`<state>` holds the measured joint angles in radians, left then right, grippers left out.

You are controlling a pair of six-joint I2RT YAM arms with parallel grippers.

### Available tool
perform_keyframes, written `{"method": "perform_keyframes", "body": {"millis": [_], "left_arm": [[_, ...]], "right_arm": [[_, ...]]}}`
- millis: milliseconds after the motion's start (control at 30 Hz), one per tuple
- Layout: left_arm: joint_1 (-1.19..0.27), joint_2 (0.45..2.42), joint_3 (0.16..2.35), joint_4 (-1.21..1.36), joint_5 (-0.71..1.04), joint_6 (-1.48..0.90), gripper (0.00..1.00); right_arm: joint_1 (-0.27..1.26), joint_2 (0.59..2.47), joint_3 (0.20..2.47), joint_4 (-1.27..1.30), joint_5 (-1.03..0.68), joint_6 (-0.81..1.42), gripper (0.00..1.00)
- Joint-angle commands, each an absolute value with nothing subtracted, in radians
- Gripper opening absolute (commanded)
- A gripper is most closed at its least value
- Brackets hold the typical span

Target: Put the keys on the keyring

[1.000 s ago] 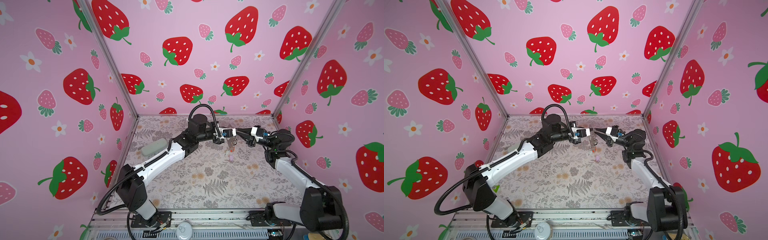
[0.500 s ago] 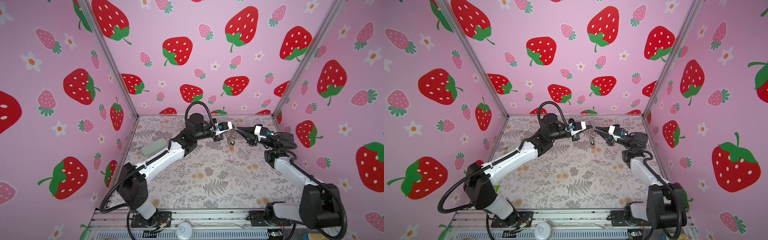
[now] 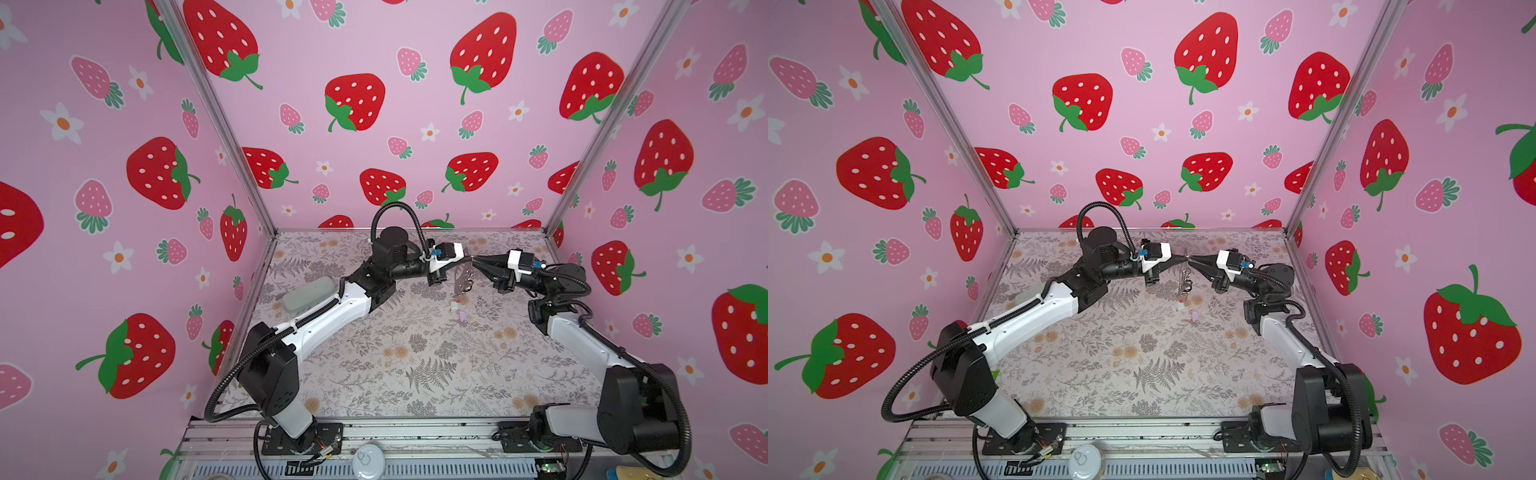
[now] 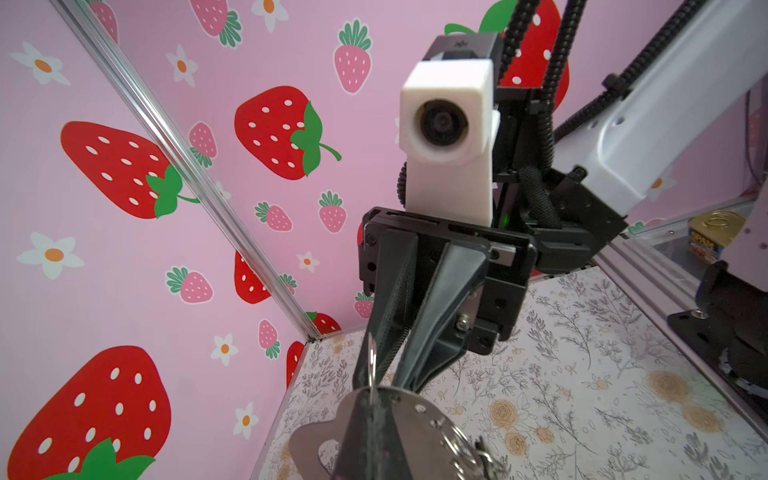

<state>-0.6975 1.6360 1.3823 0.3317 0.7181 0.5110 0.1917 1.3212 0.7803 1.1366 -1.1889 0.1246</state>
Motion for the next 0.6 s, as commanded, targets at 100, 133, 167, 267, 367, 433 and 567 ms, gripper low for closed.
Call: {"method": "perform_keyframes", "body": {"millis": [100,133,167,267,367,433,567], "left_arm": [[-0.695,1.632,1.405,0.340,0.766,0.516,0.00],[-0.695,1.634,1.406,0.338,0.768,0.514,0.00],[-0.695,1.634,1.404,0.338,0.767,0.515,0.00],[-0.695,1.633,1.403,0.335,0.772,0.515,0.00],[-0.695,1.632,1.408,0.326,0.778,0.518,0.00],[-0.695,1.632,1.410,0.317,0.782,0.522,0.00],[-0.695,1.630,1.410,0.296,0.782,0.539,0.00]], "right_arm": [[0.186,1.322,0.838,1.069,-1.258,0.093,0.14],[0.186,1.322,0.839,1.068,-1.261,0.094,0.13],[0.185,1.321,0.839,1.069,-1.265,0.095,0.14],[0.186,1.319,0.840,1.065,-1.269,0.098,0.11],[0.187,1.318,0.839,1.064,-1.271,0.098,0.10],[0.187,1.316,0.839,1.067,-1.271,0.100,0.09],[0.187,1.314,0.839,1.072,-1.273,0.104,0.10]]}}
